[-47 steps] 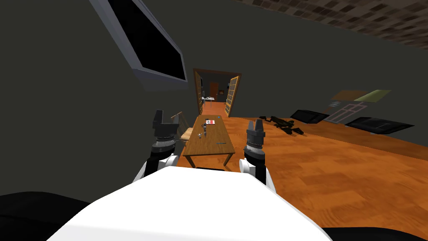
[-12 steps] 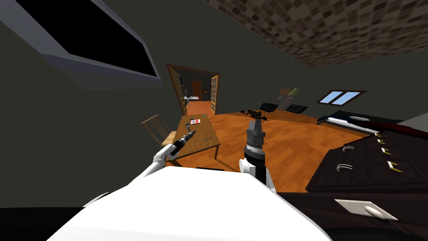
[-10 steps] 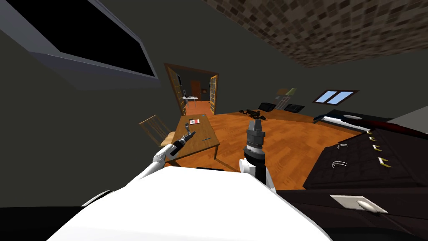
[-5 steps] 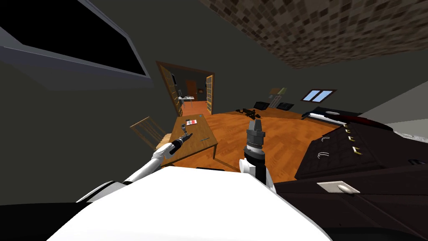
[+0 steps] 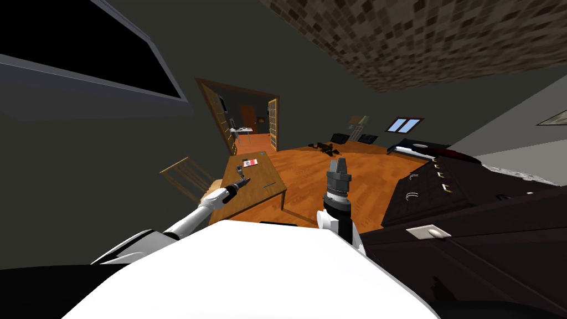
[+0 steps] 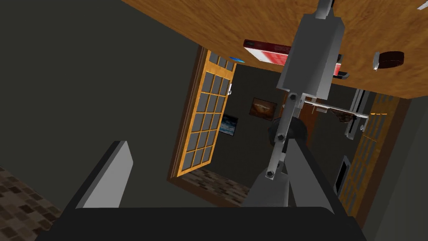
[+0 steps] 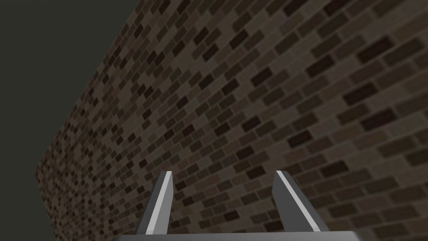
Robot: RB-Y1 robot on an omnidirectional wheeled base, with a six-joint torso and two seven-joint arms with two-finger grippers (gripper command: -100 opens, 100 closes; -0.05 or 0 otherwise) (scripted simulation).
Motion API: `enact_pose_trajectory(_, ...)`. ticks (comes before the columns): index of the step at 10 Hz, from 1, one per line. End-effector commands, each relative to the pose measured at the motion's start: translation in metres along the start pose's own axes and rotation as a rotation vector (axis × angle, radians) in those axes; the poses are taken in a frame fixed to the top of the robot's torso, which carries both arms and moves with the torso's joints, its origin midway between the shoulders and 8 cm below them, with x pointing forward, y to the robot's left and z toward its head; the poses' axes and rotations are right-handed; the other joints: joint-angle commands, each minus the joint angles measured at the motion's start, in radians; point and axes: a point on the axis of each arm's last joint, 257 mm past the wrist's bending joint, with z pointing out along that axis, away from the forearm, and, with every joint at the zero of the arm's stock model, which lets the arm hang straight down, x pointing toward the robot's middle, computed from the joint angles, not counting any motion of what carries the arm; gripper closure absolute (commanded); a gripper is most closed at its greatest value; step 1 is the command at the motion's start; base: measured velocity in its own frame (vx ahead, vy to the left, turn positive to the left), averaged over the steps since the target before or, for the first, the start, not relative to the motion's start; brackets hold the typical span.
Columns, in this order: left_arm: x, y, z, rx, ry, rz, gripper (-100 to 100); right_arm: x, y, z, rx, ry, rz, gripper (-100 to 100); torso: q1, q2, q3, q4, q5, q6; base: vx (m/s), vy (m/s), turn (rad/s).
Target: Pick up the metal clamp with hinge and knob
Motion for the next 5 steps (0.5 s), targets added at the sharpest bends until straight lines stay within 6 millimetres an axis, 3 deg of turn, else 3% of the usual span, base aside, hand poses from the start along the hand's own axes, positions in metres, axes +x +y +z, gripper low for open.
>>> enact_pose_trajectory(1,0.0,0.025,-0.001,-0.047,0.012,0.036,-100,0.0,0.0,0.0,0.0,0.0,0.0,0,0.0,0.0,0.0,0.0,0.0,0.0,-0.001,0.018,-0.082)
enact_pose_trajectory(2,0.001,0.027,-0.001,-0.051,0.015,0.036,-100,0.0,0.0,0.0,0.0,0.0,0.0,0,0.0,0.0,0.0,0.0,0.0,0.0,-0.001,0.012,-0.056)
enact_pose_trajectory(5,-0.005,0.068,-0.003,-0.14,0.036,0.121,-100,0.0,0.0,0.0,0.0,0.0,0.0,0,-0.001,0.0,0.0,0.0,0.0,0.0,0.008,0.007,-0.113)
